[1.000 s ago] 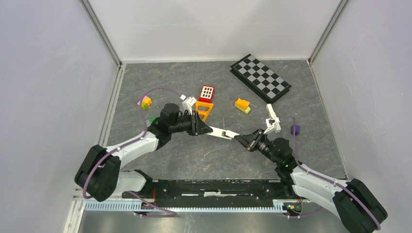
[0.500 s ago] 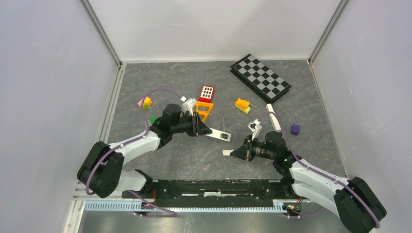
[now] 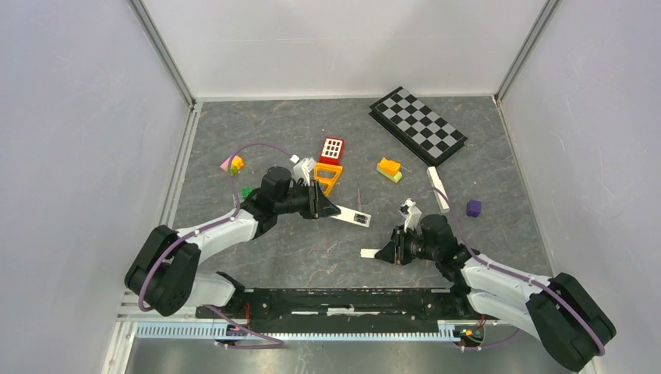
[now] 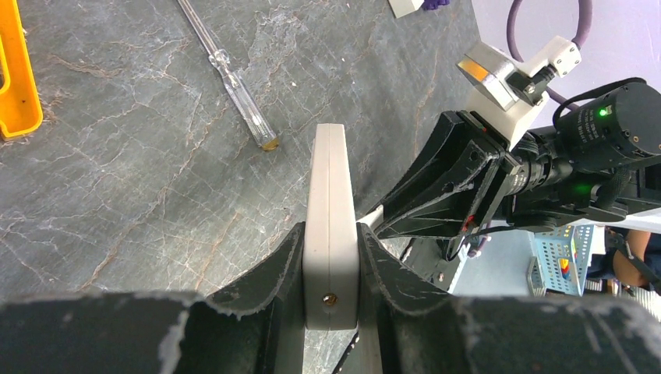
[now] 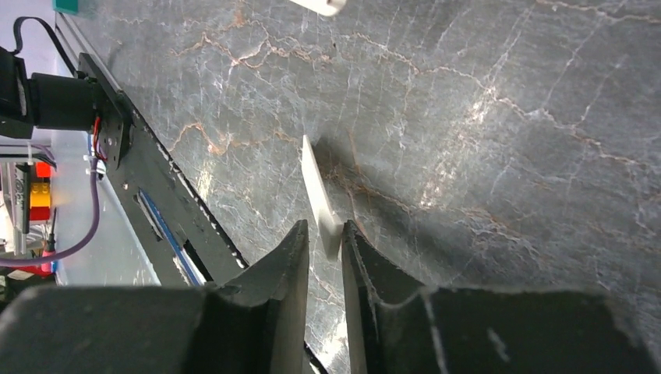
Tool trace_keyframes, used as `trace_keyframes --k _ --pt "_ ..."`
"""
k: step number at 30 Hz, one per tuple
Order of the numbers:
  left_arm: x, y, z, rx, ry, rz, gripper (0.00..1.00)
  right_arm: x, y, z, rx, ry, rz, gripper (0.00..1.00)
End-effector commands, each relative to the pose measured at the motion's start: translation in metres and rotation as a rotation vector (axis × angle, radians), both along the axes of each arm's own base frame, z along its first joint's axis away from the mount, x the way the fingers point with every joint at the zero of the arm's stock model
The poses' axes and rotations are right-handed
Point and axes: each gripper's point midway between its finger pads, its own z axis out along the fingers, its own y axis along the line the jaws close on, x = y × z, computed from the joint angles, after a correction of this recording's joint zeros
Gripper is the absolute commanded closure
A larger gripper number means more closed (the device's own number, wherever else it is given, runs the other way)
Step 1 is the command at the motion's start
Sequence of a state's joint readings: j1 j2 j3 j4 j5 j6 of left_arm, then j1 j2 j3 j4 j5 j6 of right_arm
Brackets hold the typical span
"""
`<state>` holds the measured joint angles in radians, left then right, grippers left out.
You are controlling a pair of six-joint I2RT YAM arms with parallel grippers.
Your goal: Unload the batteries from the remote control
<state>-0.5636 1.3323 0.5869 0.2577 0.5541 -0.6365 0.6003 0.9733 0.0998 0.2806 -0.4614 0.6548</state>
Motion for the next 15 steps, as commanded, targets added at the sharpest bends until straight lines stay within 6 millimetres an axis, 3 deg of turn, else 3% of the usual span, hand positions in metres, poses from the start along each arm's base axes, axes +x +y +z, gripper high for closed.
trace_keyframes --k 1,4,6,10,12,15 --pt "0.006 -0.006 0.022 -0.045 -0.071 -0.009 0.98 -0.005 -0.002 0.001 -0.007 -0.012 0.022 0.71" --pt "0.006 -0.007 0.023 -0.045 -0.073 -0.011 0.98 -0.006 0.0 0.009 -0.003 -0.033 0.054 0.71" --pt "0.005 -0.006 0.022 -0.043 -0.072 -0.012 0.98 -0.005 -0.002 0.01 -0.037 -0.039 0.068 0.62" --pt "0.004 -0.005 0.022 -0.041 -0.071 -0.01 0.98 0.0 -0.02 0.006 -0.214 -0.049 0.093 0.56" --pt "0.003 -0.003 0.021 -0.032 -0.075 -0.005 0.98 0.015 -0.032 0.012 -0.31 -0.086 0.045 0.51" --pt "0.001 0.001 0.019 -0.017 -0.075 0.005 0.98 0.038 -0.032 0.034 -0.331 -0.176 -0.009 0.44"
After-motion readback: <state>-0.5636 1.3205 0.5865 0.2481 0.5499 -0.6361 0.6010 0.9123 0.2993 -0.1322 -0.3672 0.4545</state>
